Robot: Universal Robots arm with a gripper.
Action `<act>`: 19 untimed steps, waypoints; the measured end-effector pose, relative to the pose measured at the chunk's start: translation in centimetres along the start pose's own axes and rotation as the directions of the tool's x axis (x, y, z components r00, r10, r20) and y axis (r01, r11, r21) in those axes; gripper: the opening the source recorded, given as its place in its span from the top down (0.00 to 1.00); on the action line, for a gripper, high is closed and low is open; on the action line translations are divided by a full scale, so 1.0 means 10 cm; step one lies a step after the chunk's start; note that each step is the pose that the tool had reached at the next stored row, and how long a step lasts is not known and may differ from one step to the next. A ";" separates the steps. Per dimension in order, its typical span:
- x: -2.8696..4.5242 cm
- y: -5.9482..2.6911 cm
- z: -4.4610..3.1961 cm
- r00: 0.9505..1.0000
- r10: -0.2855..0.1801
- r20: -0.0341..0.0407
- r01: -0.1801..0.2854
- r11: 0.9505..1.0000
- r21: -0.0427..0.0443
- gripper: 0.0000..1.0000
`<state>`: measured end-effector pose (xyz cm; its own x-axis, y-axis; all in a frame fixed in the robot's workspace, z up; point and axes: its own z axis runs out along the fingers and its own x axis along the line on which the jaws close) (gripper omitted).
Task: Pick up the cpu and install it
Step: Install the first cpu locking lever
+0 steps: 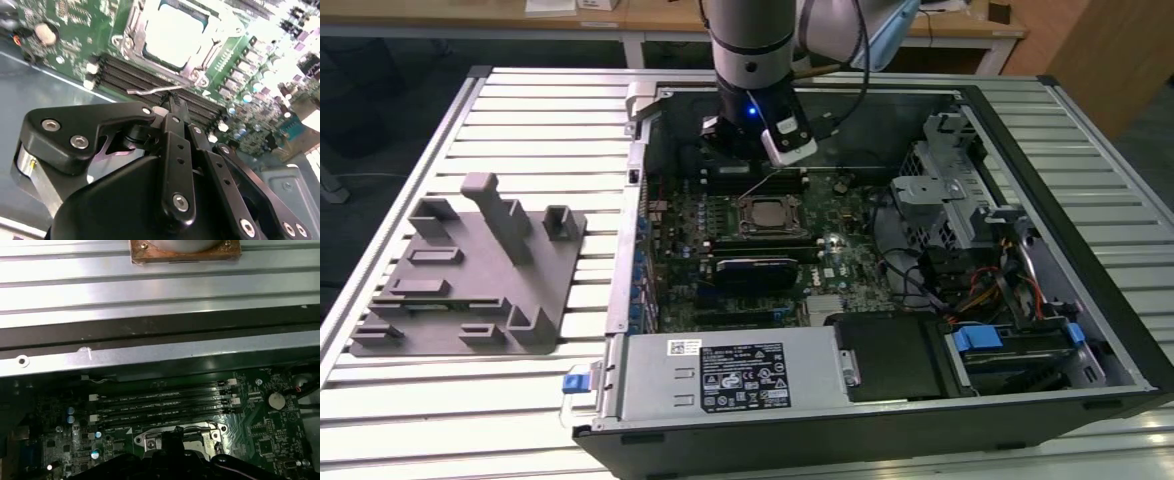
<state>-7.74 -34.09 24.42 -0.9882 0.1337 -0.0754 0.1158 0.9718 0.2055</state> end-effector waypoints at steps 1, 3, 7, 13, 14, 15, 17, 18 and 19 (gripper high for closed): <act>0.001 -0.001 0.003 1.000 0.006 0.009 -0.006 1.000 0.005 0.89; 0.002 -0.003 0.013 1.000 0.018 0.025 -0.019 1.000 0.011 0.89; 0.005 -0.012 0.058 0.999 0.041 0.036 -0.041 0.999 0.013 0.89; 0.010 -0.028 0.136 0.995 0.092 0.049 -0.093 0.996 0.015 0.89; 0.011 -0.028 0.146 0.994 0.094 0.049 -0.094 0.995 0.015 0.89; 0.013 -0.027 0.158 0.994 0.095 0.049 -0.096 0.995 0.014 0.89; 0.016 -0.022 0.180 0.994 0.097 0.049 -0.097 0.995 0.012 0.89; 0.016 -0.022 0.190 0.994 0.098 0.049 -0.098 0.995 0.011 0.89; 0.017 -0.023 0.199 0.994 0.100 0.049 -0.100 0.995 0.011 0.89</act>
<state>-7.74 -33.90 22.41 -0.9655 0.2394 -0.1026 0.2155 0.9555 0.2017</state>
